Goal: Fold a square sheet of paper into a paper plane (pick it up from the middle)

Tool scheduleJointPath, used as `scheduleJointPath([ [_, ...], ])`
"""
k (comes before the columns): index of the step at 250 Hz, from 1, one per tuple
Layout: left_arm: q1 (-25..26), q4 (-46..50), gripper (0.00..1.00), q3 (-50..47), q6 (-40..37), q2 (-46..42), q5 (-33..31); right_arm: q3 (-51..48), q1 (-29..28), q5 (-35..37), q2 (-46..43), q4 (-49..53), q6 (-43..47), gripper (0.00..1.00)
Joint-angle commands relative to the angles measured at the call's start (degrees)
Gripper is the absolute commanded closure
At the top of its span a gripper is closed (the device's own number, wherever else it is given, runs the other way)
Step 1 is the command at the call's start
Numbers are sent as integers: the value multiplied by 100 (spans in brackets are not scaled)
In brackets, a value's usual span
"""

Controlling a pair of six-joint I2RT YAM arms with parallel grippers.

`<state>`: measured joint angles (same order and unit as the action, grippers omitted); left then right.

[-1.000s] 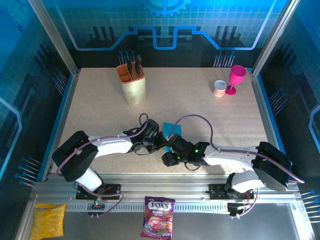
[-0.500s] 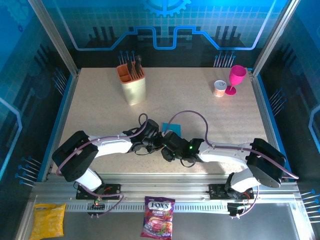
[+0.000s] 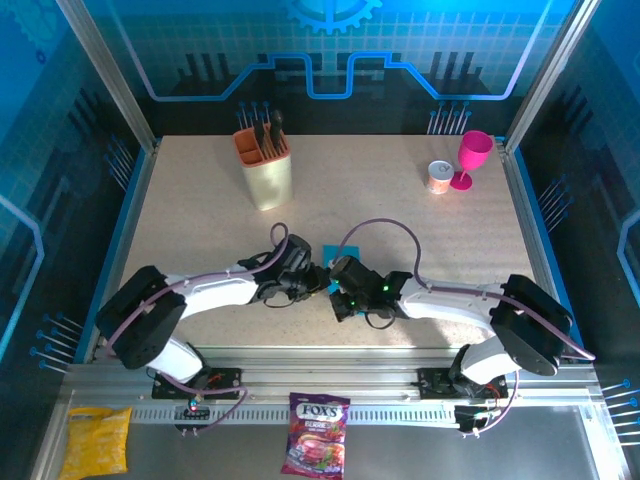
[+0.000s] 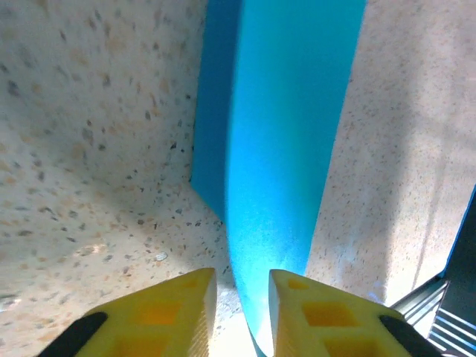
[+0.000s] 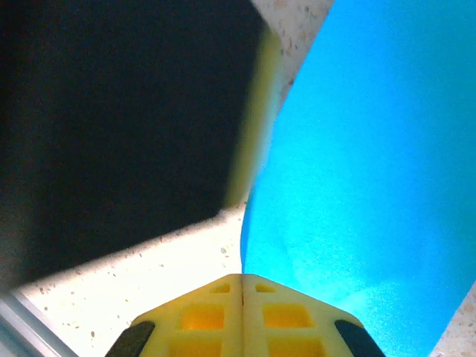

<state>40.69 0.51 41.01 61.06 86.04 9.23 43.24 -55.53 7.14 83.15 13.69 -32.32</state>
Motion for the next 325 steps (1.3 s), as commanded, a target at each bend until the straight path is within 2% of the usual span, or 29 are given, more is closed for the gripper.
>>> scheduleJointPath([
  [1,-195,575,71,16,-492,-463,-175,-143,186,-649,-125,-164,279,100],
  [27,-414,633,70,194,-788,-524,-38,-169,256,-888,-105,-230,383,100],
  [57,-607,638,72,727,-1197,-106,375,-260,310,-1033,-58,-329,382,100],
  [105,-615,724,83,1767,-1923,1052,846,-422,375,-1170,-14,-540,261,100],
  [151,-615,593,92,2203,-2405,1854,1201,-387,393,-1223,117,-596,190,100],
  [247,-615,1094,96,2674,-3234,2557,1127,-113,527,-1407,192,-503,246,100],
  [265,-615,1220,100,2739,-3370,2651,1052,-48,618,-1466,226,-458,308,100],
  [325,-615,1507,100,2820,-3674,2799,887,150,1054,-1810,402,-305,594,100],
])
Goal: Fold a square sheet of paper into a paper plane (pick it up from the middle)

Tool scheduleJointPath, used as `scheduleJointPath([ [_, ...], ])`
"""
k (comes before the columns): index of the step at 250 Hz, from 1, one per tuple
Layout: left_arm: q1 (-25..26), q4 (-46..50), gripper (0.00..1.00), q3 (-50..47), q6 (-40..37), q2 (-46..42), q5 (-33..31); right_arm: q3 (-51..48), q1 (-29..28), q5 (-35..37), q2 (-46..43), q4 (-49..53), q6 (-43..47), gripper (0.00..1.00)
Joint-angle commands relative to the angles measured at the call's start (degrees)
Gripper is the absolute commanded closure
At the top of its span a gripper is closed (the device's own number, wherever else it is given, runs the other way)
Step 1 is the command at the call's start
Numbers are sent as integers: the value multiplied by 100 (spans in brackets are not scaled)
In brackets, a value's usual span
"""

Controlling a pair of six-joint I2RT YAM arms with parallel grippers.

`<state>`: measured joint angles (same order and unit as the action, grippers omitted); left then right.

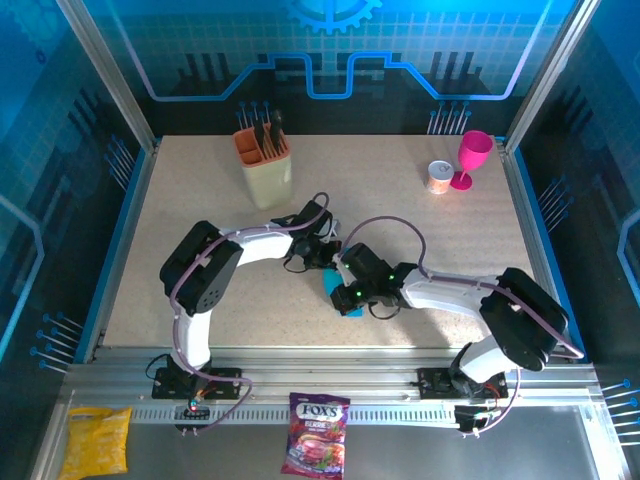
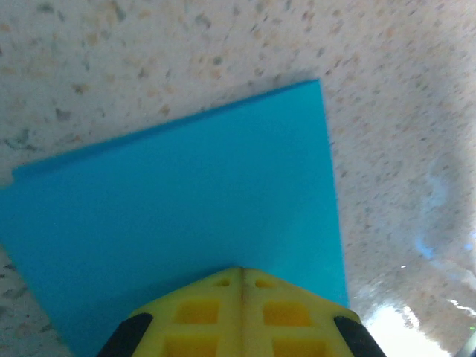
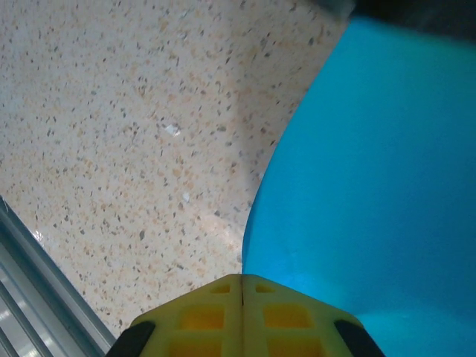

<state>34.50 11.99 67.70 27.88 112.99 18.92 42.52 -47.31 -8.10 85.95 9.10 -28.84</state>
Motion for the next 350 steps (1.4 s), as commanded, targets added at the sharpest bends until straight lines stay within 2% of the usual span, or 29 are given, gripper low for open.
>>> scheduleJointPath([
  [1,4,363,100,154,-364,102,-81,222,240,-296,118,163,251,100],
  [128,-3,410,100,139,-280,203,-63,370,964,-552,186,443,615,100],
  [350,2,147,100,-239,1,118,-99,625,1206,-364,802,456,630,100],
])
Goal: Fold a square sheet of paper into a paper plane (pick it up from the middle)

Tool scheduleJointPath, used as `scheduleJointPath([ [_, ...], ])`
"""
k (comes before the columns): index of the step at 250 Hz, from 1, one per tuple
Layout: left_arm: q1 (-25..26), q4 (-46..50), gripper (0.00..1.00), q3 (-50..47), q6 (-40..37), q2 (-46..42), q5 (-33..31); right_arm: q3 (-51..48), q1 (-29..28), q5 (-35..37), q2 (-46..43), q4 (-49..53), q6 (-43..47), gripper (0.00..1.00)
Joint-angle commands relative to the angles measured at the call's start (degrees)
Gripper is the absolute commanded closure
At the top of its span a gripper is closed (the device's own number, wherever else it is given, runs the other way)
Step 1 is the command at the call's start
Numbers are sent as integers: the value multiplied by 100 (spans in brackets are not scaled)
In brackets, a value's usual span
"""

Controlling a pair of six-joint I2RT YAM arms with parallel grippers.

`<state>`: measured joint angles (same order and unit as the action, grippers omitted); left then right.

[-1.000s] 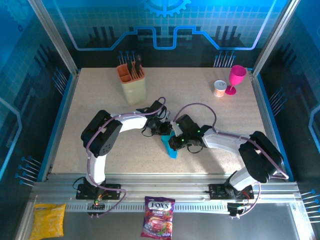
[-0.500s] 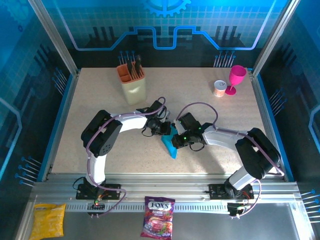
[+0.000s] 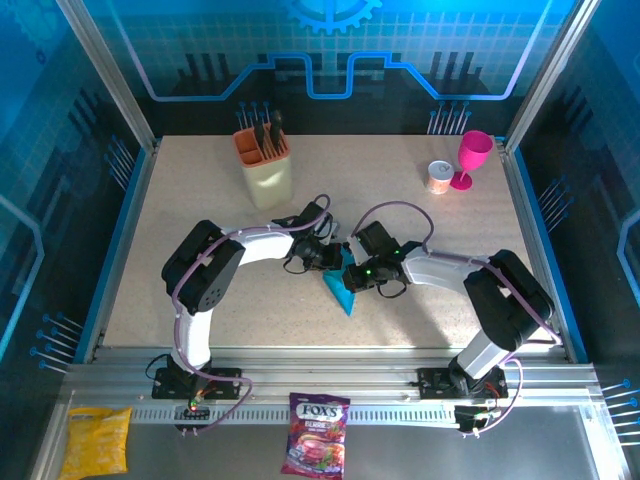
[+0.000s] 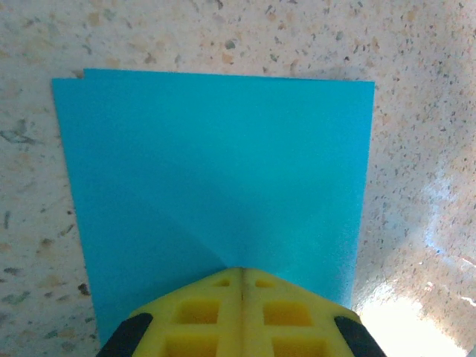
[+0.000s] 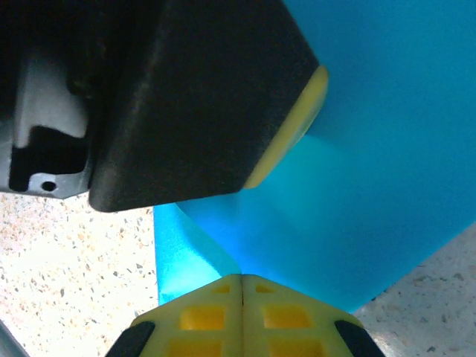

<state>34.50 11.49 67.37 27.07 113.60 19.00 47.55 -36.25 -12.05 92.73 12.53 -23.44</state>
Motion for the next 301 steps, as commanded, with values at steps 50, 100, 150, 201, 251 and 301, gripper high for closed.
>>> scheduleJointPath([
  [50,3,152,100,-248,94,57,-108,48,161,21,205,43,77,100],
  [100,4,143,100,-268,96,57,-100,-7,205,20,252,-22,55,100],
  [150,2,126,100,-291,114,48,-98,-10,232,12,327,-76,27,100],
  [201,5,121,100,-308,131,16,-107,-79,259,26,448,-119,2,100],
  [251,8,69,100,-332,258,-125,-143,-258,259,-10,430,-221,-68,100],
  [301,-42,-199,100,-496,624,-492,-324,-411,259,-47,351,-321,-151,100],
])
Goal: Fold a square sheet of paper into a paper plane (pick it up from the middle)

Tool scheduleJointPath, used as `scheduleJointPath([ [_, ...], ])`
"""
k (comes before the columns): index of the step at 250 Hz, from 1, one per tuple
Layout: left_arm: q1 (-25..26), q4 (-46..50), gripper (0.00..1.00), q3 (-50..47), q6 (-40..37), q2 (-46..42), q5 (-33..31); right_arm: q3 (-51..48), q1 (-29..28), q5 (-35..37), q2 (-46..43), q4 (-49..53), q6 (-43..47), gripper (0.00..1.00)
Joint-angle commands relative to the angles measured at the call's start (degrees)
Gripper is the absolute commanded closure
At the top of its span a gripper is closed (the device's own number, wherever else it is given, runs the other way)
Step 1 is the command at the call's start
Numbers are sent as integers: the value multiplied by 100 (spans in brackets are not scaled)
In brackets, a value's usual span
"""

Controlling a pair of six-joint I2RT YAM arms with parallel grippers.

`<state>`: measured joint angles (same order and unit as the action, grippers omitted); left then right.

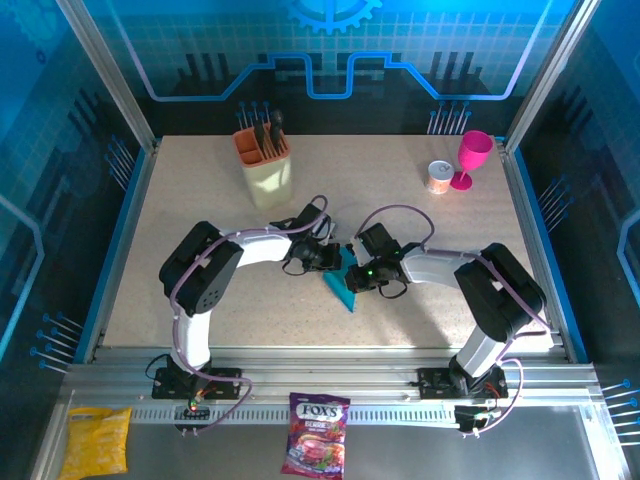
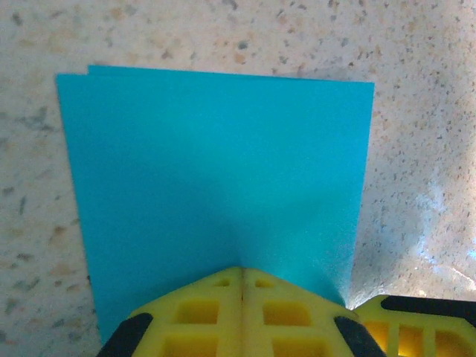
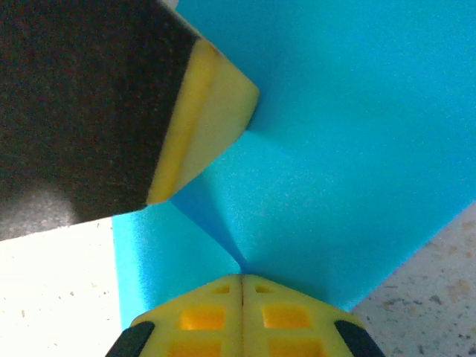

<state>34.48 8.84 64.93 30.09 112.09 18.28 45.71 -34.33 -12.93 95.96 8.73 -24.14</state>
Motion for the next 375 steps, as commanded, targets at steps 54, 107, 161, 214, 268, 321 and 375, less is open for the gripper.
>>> scheduleJointPath([
  [54,-117,-458,88,-753,682,-1134,-475,-333,58,27,53,-16,-114,100],
  [107,-50,-933,94,-1268,920,-1648,-143,-417,58,19,32,-53,-103,100],
  [161,236,-1252,100,-1490,925,-1603,34,-443,49,-14,76,-82,-103,100],
  [214,415,-1483,100,-1587,989,-1368,20,-443,50,-8,114,-90,-91,100],
  [268,417,-1508,100,-1637,903,-1184,-96,-432,49,-10,134,-78,-84,100],
  [321,415,-1430,100,-1662,762,-983,-237,-455,50,-17,150,-92,-96,100],
  [375,418,-1505,100,-1864,758,-930,-286,-483,49,-47,111,-90,-96,100],
])
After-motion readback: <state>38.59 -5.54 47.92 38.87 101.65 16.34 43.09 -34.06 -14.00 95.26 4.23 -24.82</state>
